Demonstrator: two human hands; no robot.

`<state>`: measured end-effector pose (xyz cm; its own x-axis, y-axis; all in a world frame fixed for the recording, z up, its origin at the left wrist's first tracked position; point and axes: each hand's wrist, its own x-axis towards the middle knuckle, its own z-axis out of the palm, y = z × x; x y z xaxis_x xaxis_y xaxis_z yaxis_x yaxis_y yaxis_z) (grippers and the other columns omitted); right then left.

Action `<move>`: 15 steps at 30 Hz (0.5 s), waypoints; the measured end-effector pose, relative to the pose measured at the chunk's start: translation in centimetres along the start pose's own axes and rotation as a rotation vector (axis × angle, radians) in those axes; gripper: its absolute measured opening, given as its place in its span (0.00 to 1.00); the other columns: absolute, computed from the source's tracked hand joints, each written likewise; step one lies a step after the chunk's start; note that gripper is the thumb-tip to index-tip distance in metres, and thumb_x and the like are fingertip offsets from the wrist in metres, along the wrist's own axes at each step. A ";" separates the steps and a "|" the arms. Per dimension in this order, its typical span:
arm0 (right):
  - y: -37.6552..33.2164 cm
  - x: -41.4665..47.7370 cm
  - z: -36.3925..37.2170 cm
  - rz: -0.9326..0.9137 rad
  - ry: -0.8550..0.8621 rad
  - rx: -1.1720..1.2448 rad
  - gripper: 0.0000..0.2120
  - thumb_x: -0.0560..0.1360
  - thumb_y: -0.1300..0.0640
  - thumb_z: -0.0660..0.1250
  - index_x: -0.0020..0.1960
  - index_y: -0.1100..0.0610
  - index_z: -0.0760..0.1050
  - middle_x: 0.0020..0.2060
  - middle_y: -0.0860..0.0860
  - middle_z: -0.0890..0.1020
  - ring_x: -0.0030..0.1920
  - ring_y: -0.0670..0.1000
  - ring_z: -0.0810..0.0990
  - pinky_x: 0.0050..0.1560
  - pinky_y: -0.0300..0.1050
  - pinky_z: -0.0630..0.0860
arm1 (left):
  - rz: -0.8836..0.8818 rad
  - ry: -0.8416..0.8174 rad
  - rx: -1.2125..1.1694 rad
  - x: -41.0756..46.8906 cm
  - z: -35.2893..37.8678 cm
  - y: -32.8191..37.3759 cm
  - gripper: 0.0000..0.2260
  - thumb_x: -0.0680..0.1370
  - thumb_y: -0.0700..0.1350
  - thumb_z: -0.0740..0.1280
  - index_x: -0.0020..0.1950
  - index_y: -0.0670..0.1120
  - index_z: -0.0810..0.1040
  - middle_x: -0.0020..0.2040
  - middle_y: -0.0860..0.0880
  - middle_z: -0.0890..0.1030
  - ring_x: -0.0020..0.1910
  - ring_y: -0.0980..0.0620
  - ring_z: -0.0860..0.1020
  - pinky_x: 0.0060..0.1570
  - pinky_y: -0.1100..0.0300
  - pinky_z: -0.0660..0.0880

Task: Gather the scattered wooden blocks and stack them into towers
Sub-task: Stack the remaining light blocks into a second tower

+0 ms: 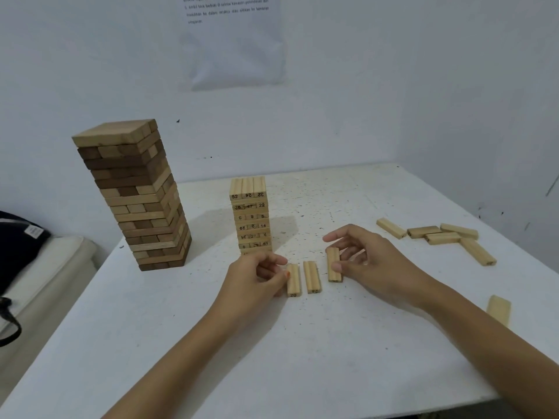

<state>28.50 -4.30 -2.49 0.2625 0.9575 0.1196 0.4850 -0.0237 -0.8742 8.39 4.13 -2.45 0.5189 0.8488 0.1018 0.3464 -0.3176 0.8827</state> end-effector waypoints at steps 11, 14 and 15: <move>-0.5 -0.3 1.2 0.061 0.020 0.112 0.18 0.70 0.63 0.76 0.55 0.48 0.76 0.46 0.51 0.78 0.41 0.47 0.79 0.50 0.47 0.81 | -0.013 -0.037 -0.105 -0.1 0.6 0.1 0.06 0.75 0.38 0.70 0.51 0.45 0.80 0.45 0.43 0.81 0.47 0.47 0.81 0.46 0.60 0.81; -0.6 -0.3 1.8 0.037 0.053 0.098 0.18 0.70 0.64 0.75 0.55 0.49 0.75 0.43 0.52 0.80 0.39 0.44 0.79 0.46 0.42 0.81 | -0.011 -0.030 -0.092 0.0 0.8 -0.1 0.07 0.75 0.39 0.71 0.51 0.48 0.80 0.45 0.45 0.80 0.48 0.47 0.81 0.50 0.54 0.80; -0.7 -0.4 1.9 0.030 0.056 0.093 0.18 0.71 0.64 0.74 0.55 0.49 0.75 0.44 0.51 0.80 0.38 0.42 0.78 0.44 0.39 0.80 | -0.017 -0.030 -0.100 -0.1 0.8 -0.1 0.08 0.75 0.39 0.71 0.52 0.48 0.80 0.45 0.46 0.80 0.48 0.46 0.80 0.51 0.53 0.80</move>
<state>26.52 -4.09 -2.80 0.3231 0.9391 0.1166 0.3970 -0.0226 -0.9175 8.98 3.76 -2.92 0.5374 0.8401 0.0739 0.2761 -0.2580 0.9259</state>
